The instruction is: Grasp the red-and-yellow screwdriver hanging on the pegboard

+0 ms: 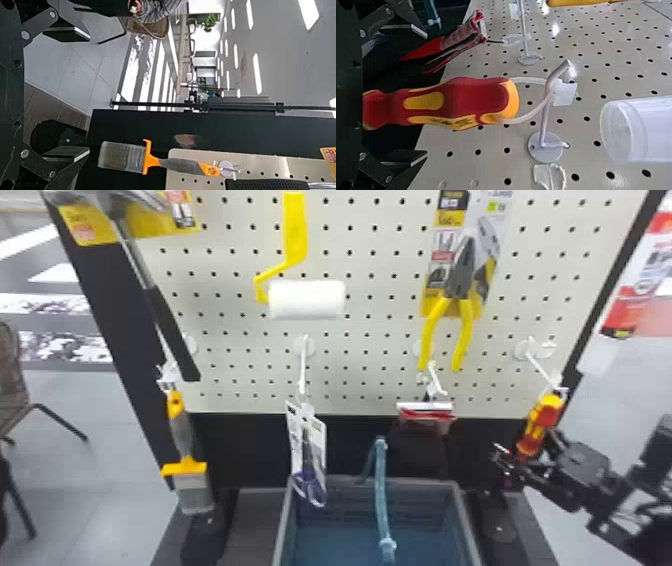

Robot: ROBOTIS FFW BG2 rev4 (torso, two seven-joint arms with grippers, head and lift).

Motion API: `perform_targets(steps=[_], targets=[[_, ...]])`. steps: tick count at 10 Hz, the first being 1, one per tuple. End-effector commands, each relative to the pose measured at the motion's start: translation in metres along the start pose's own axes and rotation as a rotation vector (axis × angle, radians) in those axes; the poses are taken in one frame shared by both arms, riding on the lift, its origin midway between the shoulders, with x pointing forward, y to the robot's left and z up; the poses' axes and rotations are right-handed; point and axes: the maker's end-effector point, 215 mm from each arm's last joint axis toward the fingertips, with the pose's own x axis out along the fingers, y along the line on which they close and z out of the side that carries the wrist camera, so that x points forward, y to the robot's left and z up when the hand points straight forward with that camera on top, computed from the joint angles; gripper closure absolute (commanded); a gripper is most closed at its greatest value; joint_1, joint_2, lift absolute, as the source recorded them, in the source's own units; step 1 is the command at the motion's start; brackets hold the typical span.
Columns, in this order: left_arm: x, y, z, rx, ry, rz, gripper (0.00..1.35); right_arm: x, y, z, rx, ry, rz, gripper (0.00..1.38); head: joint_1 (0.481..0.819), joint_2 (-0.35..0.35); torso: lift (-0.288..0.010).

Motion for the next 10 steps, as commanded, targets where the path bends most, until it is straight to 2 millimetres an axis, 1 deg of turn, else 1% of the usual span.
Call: perform_targets(steps=[1,2,4,7,8,9,10], targets=[[0.001,-0.001,0.001,-0.001,-0.001,-0.001,0.28,0.017,0.006,0.014,0.008,-0.01,0.053,0.24,0.549,0.0,-0.1],[0.001,-0.001,0.001,-0.001,-0.001,-0.004,0.28,0.021,0.01,0.026,-0.005,-0.011,0.076,0.24,0.549,0.0,-0.1],[0.0,0.0,-0.002,0.001,0.005,-0.001,0.28,0.019,0.021,0.039,-0.024,0.004,0.106,0.24,0.549,0.0,-0.1],[-0.001,0.001,-0.003,0.001,0.007,0.001,0.28,0.015,0.024,0.039,-0.035,0.028,0.109,0.24,0.549,0.0,-0.1],[-0.002,0.002,-0.003,0.003,0.007,0.0,0.28,0.015,0.025,0.039,-0.038,0.03,0.109,0.37,0.549,0.0,-0.1],[-0.002,0.002,-0.003,0.002,0.008,0.001,0.28,0.015,0.024,0.039,-0.04,0.031,0.106,0.67,0.549,0.0,-0.1],[-0.001,0.002,-0.002,0.0,0.006,0.002,0.28,0.014,0.024,0.039,-0.048,0.037,0.105,0.76,0.549,0.0,-0.1]])
